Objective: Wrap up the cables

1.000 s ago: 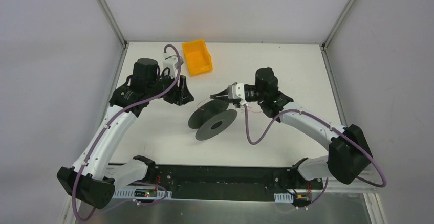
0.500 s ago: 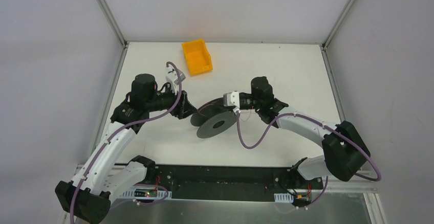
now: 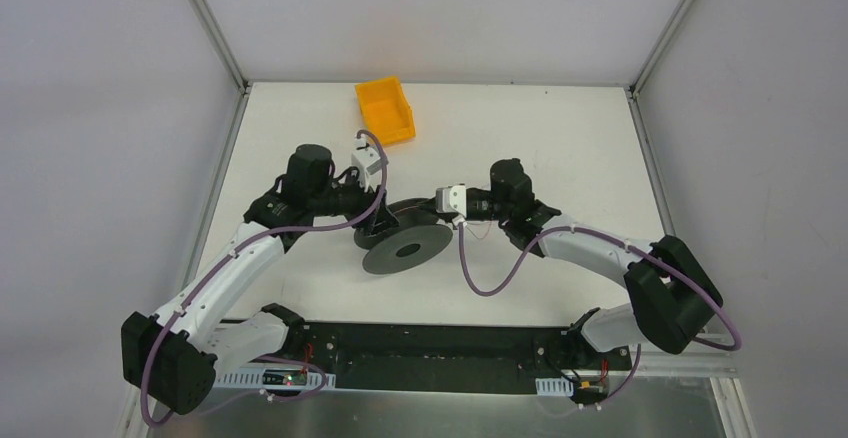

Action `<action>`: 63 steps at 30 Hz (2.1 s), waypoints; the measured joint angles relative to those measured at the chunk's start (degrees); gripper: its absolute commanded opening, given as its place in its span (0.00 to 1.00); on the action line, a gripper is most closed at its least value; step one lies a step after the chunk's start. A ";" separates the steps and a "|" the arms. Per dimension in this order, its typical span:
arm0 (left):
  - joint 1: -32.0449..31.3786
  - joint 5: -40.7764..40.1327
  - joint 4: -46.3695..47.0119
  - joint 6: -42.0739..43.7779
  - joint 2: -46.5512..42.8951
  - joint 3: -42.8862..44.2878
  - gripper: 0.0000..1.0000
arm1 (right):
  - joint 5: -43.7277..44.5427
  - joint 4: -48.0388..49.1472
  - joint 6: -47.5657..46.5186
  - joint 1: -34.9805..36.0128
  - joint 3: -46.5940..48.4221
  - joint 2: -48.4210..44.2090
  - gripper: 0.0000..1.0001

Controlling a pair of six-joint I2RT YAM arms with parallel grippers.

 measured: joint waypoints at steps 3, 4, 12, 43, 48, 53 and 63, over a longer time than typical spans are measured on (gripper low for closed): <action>-1.22 -0.68 0.55 0.85 0.52 -0.35 0.53 | 0.13 1.01 0.63 0.00 0.00 0.48 0.00; -1.55 -1.01 0.79 1.20 0.52 -0.63 0.52 | 0.17 1.49 0.96 0.00 0.00 0.76 0.00; -2.27 -3.13 1.29 2.99 0.63 -0.87 0.37 | 0.70 4.02 3.28 0.11 -0.17 2.03 0.00; -3.02 -8.79 0.15 5.62 -0.33 -2.75 0.46 | 0.15 3.30 6.32 1.81 1.18 5.27 0.00; -3.02 -8.76 -0.07 5.92 0.09 -2.75 0.46 | 0.13 6.03 8.28 1.95 1.18 5.29 0.00; -3.02 -8.79 -0.07 6.08 0.26 -2.75 0.41 | 0.11 6.91 9.11 2.14 1.18 5.29 0.00; -3.02 -8.76 -0.09 6.36 0.37 -2.75 0.21 | 0.13 6.82 8.72 2.36 1.18 5.38 0.00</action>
